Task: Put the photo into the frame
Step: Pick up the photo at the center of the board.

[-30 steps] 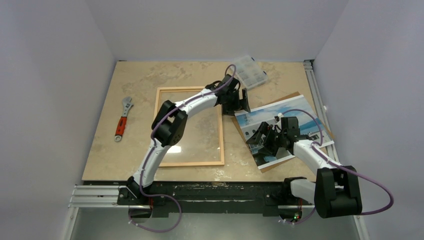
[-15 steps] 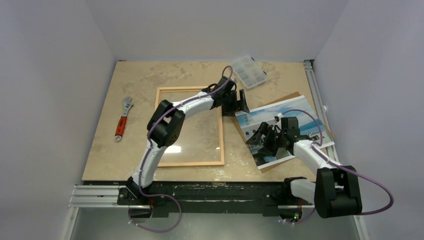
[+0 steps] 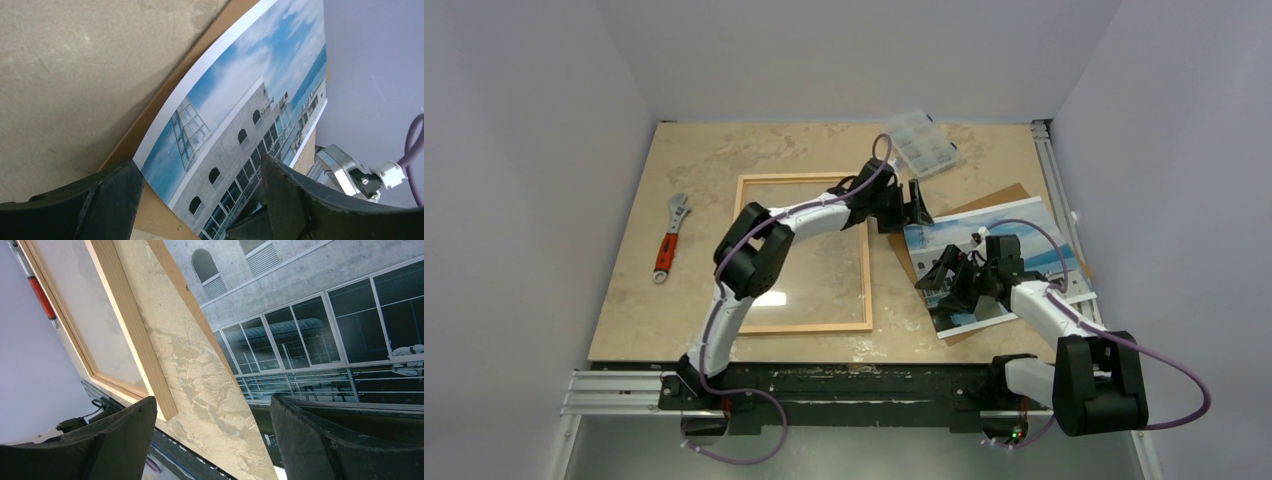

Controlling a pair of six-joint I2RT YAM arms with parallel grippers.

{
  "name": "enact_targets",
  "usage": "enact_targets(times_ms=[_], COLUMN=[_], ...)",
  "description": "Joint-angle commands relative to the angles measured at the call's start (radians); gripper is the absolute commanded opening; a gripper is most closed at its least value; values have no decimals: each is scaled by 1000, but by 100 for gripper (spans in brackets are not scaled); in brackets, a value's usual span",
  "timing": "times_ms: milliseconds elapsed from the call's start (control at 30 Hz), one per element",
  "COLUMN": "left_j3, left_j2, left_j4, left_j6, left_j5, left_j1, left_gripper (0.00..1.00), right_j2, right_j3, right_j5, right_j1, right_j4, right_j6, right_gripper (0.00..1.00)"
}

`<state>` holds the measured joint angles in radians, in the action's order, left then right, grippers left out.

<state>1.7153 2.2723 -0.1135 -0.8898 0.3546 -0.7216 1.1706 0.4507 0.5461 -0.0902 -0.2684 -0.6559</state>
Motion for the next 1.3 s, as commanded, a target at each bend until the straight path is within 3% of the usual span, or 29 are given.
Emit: enact_targets(times_ms=[0, 167, 333, 467, 600, 667, 1033, 1267], left_j3=[-65, -83, -49, -54, -55, -69, -362, -647], left_j2=[-89, -75, -42, -51, -83, -113, -487, -758], left_j4=[194, 218, 148, 116, 27, 8, -69, -80], left_j6=[-35, -55, -60, -43, -19, -10, 8, -78], left_j5=[42, 28, 0, -26, -61, -76, -235, -326], left_j1=[-17, -39, -53, -55, -55, -55, -22, 59], left_gripper=[81, 77, 63, 40, 9, 0, 0, 0], right_j2=[25, 21, 3, -28, -65, -82, -147, -127], right_j3=[-47, -47, -39, -26, 3, 21, 84, 112], right_j5=[-49, -42, -38, -38, -41, -44, 13, 17], right_j1=[1, 1, 1, 1, 0, 1, 1, 1], right_j4=[-60, -57, -69, -86, -117, -135, -119, -133], right_j6=[22, 18, 20, 27, 41, 50, 66, 101], right_gripper=[84, 83, 83, 84, 85, 86, 98, 98])
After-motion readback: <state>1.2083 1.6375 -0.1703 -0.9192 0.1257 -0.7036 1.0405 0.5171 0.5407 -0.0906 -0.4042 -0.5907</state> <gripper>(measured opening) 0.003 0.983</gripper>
